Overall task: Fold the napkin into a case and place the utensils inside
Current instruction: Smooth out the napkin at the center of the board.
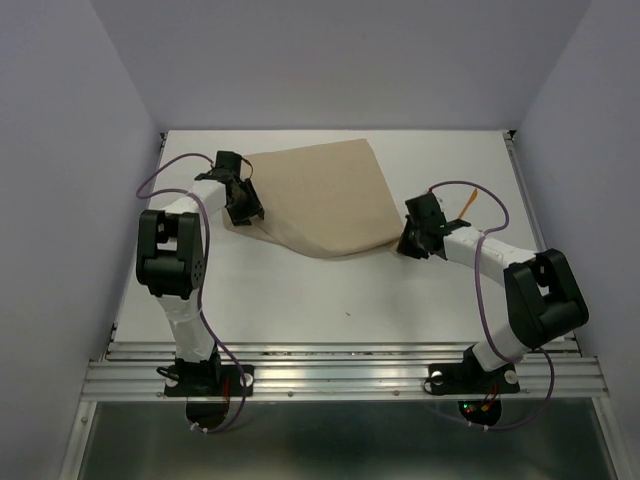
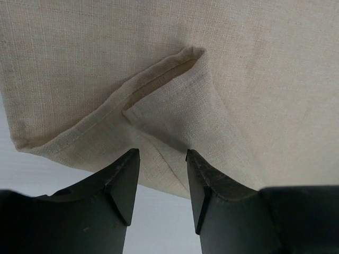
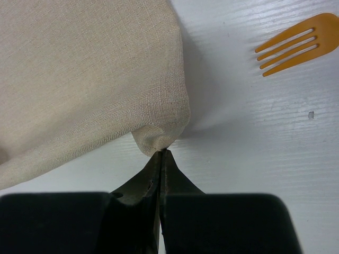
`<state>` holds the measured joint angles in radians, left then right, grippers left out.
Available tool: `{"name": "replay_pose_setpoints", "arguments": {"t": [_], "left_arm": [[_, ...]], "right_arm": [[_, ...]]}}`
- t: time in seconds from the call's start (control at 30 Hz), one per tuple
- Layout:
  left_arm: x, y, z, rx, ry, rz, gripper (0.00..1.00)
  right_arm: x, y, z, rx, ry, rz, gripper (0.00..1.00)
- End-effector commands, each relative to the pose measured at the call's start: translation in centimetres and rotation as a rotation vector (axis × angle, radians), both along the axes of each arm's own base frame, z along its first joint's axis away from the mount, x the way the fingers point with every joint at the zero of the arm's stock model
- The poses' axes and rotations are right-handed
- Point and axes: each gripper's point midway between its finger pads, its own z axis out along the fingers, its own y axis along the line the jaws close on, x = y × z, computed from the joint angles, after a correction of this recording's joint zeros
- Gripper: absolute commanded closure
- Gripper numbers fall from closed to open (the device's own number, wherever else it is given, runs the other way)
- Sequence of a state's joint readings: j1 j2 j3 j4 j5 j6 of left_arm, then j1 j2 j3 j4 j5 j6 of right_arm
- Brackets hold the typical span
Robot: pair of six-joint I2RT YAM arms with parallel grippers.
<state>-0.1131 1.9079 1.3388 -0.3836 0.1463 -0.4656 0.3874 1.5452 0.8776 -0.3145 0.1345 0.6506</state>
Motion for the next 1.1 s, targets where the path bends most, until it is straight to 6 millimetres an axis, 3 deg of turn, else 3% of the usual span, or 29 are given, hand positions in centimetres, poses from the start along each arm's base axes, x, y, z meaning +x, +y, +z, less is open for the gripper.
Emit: {"name": "replay_pose_setpoints", "arguments": {"t": [0.0, 0.17, 0.57, 1.07], "left_arm": [[1.1, 0.8, 0.1, 0.046, -0.030, 0.023, 0.47], [1.2, 1.3, -0.9, 0.078, -0.018, 0.045, 0.45], [1.9, 1.6, -1.9, 0.154, -0.015, 0.070, 0.67], [3.3, -0.3, -0.2, 0.155, -0.101, 0.044, 0.60]], "right_arm": [[0.4, 0.3, 0.9, -0.005, -0.021, 0.013, 0.99], [0.2, 0.1, 0.7, -0.010, -0.012, 0.012, 0.99], [-0.2, -0.1, 0.5, -0.012, -0.009, 0.005, 0.99], [-0.8, -0.4, 0.3, -0.019, -0.004, 0.004, 0.99]]}}
